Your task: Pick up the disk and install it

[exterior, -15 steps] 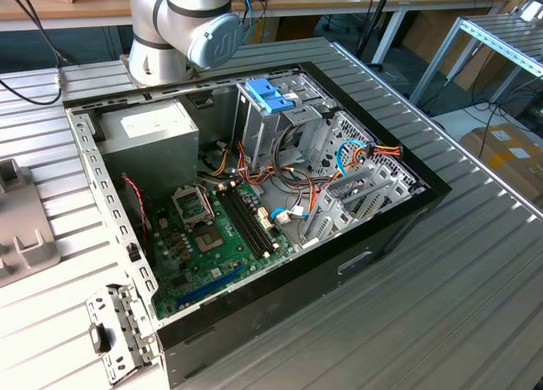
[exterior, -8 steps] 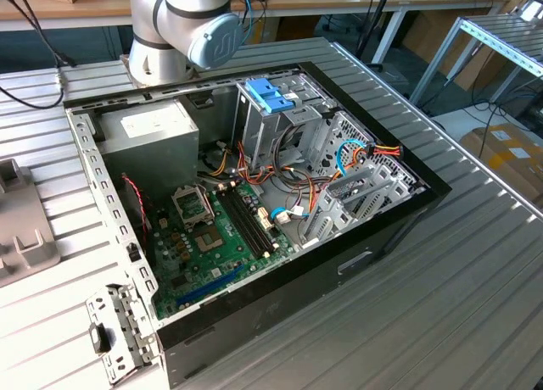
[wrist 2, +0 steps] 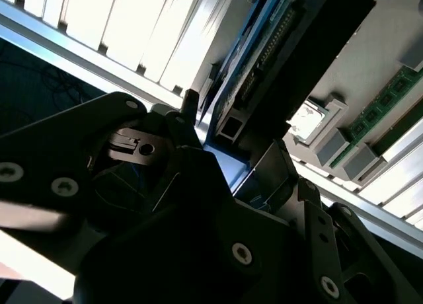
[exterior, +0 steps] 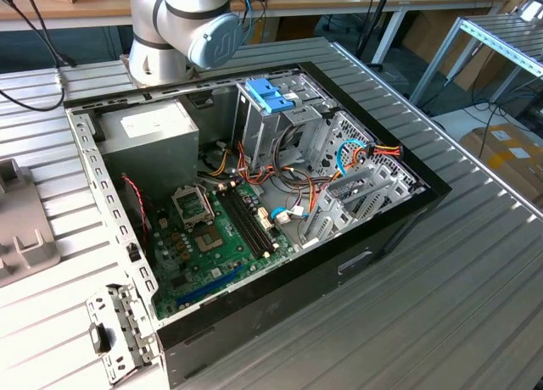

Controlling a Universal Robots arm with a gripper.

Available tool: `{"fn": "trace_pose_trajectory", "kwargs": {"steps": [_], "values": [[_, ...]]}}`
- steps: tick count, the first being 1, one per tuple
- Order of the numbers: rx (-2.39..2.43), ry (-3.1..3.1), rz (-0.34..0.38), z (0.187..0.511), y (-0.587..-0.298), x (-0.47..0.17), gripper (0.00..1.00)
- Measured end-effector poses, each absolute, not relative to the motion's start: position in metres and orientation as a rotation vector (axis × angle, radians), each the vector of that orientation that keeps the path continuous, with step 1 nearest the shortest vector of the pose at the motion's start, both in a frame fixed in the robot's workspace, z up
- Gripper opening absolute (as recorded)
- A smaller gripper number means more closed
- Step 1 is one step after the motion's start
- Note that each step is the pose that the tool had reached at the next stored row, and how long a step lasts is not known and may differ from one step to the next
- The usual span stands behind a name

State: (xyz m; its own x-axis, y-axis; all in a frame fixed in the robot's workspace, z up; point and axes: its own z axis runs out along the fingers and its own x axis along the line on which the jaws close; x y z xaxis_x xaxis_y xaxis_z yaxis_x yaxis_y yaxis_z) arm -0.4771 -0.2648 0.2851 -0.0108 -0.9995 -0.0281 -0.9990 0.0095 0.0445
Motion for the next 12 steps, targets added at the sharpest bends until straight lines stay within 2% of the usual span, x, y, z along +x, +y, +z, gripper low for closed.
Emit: {"fn": "trace_pose_trajectory", "kwargs": {"steps": [3, 4, 6, 7, 8, 12], "values": [[2.201, -2.224, -0.08, 0.2849, -0.2648, -0.477, 0.62], [2.201, -2.224, -0.08, 0.2848, -0.2648, -0.4771, 0.54], [2.201, -2.224, -0.08, 0.2847, -0.2648, -0.477, 0.54], [2.201, -2.224, -0.08, 0.2846, -0.2648, -0.4771, 0.42], [2.201, -2.224, -0.08, 0.2845, -0.2648, -0.4771, 0.37], [2.201, -2.224, -0.08, 0.2842, -0.2648, -0.4771, 0.37]]}}
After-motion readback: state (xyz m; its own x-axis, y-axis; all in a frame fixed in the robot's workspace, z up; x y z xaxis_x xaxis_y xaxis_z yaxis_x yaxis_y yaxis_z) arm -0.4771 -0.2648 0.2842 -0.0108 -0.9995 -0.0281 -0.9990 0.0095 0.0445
